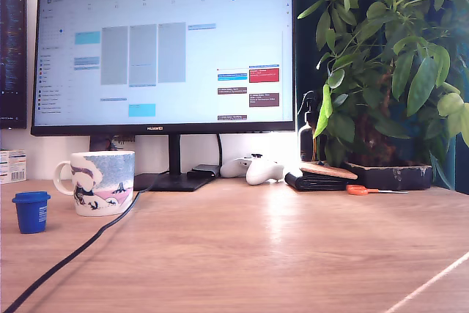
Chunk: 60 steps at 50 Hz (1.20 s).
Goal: Pick the blue coffee capsule and place it inside the blue coffee cup
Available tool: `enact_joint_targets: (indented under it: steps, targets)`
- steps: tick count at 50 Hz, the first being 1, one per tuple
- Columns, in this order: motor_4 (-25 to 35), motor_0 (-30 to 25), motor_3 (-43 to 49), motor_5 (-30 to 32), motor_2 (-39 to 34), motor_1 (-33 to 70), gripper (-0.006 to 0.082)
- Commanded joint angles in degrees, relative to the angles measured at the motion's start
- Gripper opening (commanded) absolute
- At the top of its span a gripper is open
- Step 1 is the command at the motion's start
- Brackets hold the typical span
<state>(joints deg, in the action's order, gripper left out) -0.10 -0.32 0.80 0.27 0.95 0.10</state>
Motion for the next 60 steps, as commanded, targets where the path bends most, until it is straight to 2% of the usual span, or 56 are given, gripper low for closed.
enact_joint_targets:
  steps: [1,11,21,25,29,35,40,47,55,58,60]
  targets:
    - [2.69,4.00,13.29,1.22,0.79,0.20,-0.0014]
    - [2.93,3.96,11.52,0.66,0.81,0.20,-0.0014]
    - [7.39,3.96,10.01,-7.50,0.81,0.20,-0.0014]
    - [7.61,3.96,6.01,-8.57,0.81,0.20,-0.0014]
    - [9.35,3.93,1.99,-13.90,0.81,0.20,-0.0014]
    - [16.44,3.93,-1.11,-21.22,0.94,0.31,-0.0014]
    - [22.53,3.91,-1.20,-24.33,0.96,1.60,-0.0014]
    - [26.49,3.91,-1.05,-24.96,0.96,5.84,-0.0014]
    - [27.58,3.89,-1.92,-23.12,0.98,13.88,-0.0008]
    - [27.56,3.78,-3.02,-21.40,0.98,16.87,0.0041]
    - [27.54,3.54,-4.07,-20.24,0.98,18.73,0.0126]
